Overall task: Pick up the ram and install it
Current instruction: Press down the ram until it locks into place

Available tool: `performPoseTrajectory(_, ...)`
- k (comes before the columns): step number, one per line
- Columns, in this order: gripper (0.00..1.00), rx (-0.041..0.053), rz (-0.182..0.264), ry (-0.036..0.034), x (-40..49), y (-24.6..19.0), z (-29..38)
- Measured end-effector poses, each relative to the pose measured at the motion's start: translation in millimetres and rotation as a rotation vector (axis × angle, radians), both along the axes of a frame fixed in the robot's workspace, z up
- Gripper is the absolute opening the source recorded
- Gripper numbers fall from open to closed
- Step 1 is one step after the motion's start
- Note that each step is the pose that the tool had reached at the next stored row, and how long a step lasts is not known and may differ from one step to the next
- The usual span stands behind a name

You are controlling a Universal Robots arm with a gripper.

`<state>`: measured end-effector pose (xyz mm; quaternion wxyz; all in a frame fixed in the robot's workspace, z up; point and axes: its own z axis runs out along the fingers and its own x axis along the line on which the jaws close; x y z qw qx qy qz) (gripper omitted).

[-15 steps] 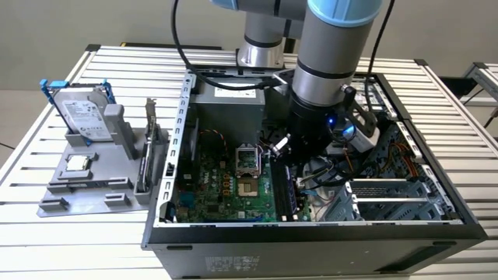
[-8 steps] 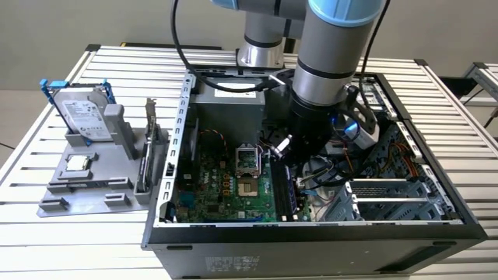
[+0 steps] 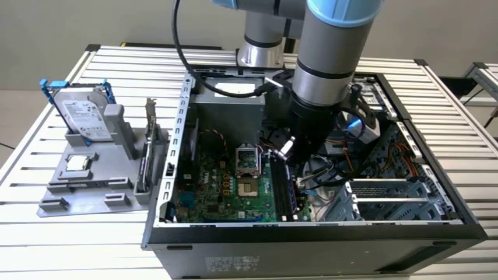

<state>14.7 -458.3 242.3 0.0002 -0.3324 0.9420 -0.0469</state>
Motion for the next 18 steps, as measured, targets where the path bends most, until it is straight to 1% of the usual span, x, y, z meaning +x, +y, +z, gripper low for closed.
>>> performPoseTrajectory(7, 0.00, 0.0024, 0.127, 0.0000, 0.0, 0.0, -0.1)
performPoseTrajectory(8, 0.00, 0.0031, 0.165, 0.0000, 0.0, 0.0, -0.1)
performPoseTrajectory(18, 0.00, 0.0052, 0.347, 0.0002, 0.0, 0.0, -0.6)
